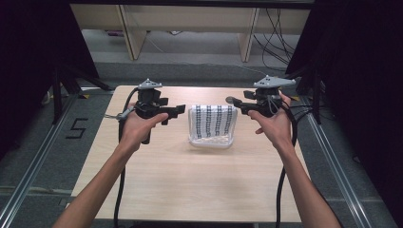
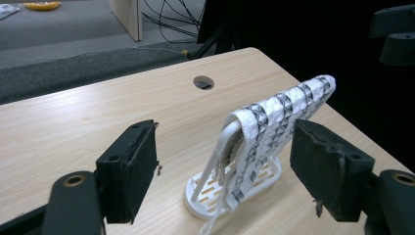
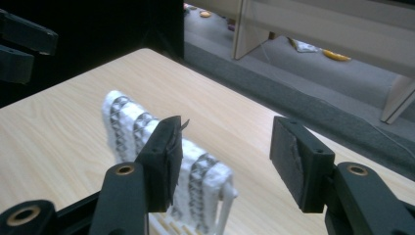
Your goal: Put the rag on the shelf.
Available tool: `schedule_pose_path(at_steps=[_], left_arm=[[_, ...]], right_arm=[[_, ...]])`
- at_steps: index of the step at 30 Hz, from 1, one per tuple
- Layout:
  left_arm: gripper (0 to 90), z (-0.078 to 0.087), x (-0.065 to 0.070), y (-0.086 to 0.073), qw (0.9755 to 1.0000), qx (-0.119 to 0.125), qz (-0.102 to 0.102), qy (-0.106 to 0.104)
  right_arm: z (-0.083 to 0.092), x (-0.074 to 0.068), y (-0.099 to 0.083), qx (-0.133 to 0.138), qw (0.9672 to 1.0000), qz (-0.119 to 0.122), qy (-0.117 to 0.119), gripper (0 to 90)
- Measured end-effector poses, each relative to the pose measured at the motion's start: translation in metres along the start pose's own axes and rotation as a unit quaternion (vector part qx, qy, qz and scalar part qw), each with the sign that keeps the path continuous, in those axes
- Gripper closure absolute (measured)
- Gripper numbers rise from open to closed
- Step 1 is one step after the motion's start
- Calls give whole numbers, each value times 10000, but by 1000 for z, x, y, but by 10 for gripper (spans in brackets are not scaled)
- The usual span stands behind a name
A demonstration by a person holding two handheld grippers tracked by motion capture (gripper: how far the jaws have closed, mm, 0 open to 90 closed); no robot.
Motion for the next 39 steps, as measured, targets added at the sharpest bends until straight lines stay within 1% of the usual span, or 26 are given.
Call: schedule_pose_path(at_steps=[1, 2, 5, 9, 10, 11, 12, 13, 14, 15, 16, 17, 18, 19, 20, 21, 22, 25, 27, 28, 29, 31, 32, 34, 35, 39], left_arm=[[252, 0, 0, 0, 10000, 0, 0, 0], [252, 0, 0, -1, 10000, -6, -4, -27], [252, 2, 1, -5, 10000, -15, 11, -45], [251, 3, 1, -11, 9999, 19, 15, -154], [252, 3, 1, -12, 9999, 37, 16, -134], [252, 4, 1, -13, 9999, 12, 36, -122], [251, 4, 2, -14, 9999, 58, 42, -143], [250, 4, 2, -15, 9999, 8, 47, -159], [246, 4, 2, -16, 9998, 45, 59, -176], [239, 5, 2, -18, 9998, 26, 58, -193], [234, 5, 3, -19, 9997, 42, 69, -211], [234, 5, 3, -20, 9997, 54, 64, -219], [227, 7, 4, -22, 9998, 78, 28, -174], [223, 7, 4, -22, 9998, 78, 28, -174], [218, 8, 4, -23, 9999, 38, -6, -123], [218, 9, 4, -24, 9999, 91, 6, -128], [215, 10, 4, -27, 9999, 78, -8, -133], [214, 10, 5, -31, 9998, 80, 26, -189], [213, 9, 5, -35, 9998, 22, 35, -205], [212, 9, 5, -37, 9998, 19, 31, -218], [210, 9, 4, -38, 9998, -9, 16, -214], [206, 8, 4, -42, 9998, -12, 16, -207], [206, 8, 3, -45, 9998, -18, 45, -217], [206, 7, 3, -47, 9997, -40, 20, -220], [206, 7, 2, -51, 9997, -31, 50, -227], [206, 8, 1, -55, 9997, -34, 82, -230]], right_arm=[[0, 0, 0, 0, 10000, 0, 0, 468], [1, 0, -1, -35, 10000, 84, 30, 468], [3, -3, -6, -47, 9999, 60, 71, 464], [5, -6, -11, -34, 9999, 57, 98, 461], [6, -7, -13, -28, 9999, 111, 100, 458], [6, -7, -13, -28, 9999, 111, 100, 458], [7, -9, -14, -71, 9999, 38, 135, 452], [7, -9, -14, -2, 9999, 100, 139, 445], [8, -11, -15, -40, 9999, 35, 147, 441], [8, -10, -15, 57, 9998, 128, 102, 437], [9, -13, -17, 43, 9998, 50, 195, 420], [9, -13, -17, 43, 9998, 50, 195, 420], [12, -15, -19, 42, 9998, -70, 206, 381], [12, -15, -19, 42, 9998, -70, 206, 381], [13, -16, -21, 81, 9996, -162, 198, 342], [13, -16, -21, 81, 9996, -162, 198, 342], [15, -17, -24, 186, 9995, -201, 157, 334], [17, -18, -27, 225, 9996, -168, 89, 319], [19, -21, -30, 201, 9995, -220, 136, 316], [18, -22, -31, 252, 9994, -177, 185, 310], [19, -22, -33, 176, 9996, -185, 124, 302], [19, -24, -38, 183, 9996, -162, 155, 302], [19, -25, -40, 137, 9996, -178, 156, 302], [19, -25, -42, 150, 9995, -232, 136, 302], [18, -24, -46, 130, 9995, -208, 191, 305], [18, -24, -50, 146, 9993, -290, 177, 306]])
Point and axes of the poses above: each handheld gripper's, and its own axes: z roughly backward along the jaws, y roughly out of its top, x roughly to its right, the point moved 5 cm from there along -z, roughly forward along the jaws, and after that the axes turned 7 degrees about -y, right-handed, at the moved point
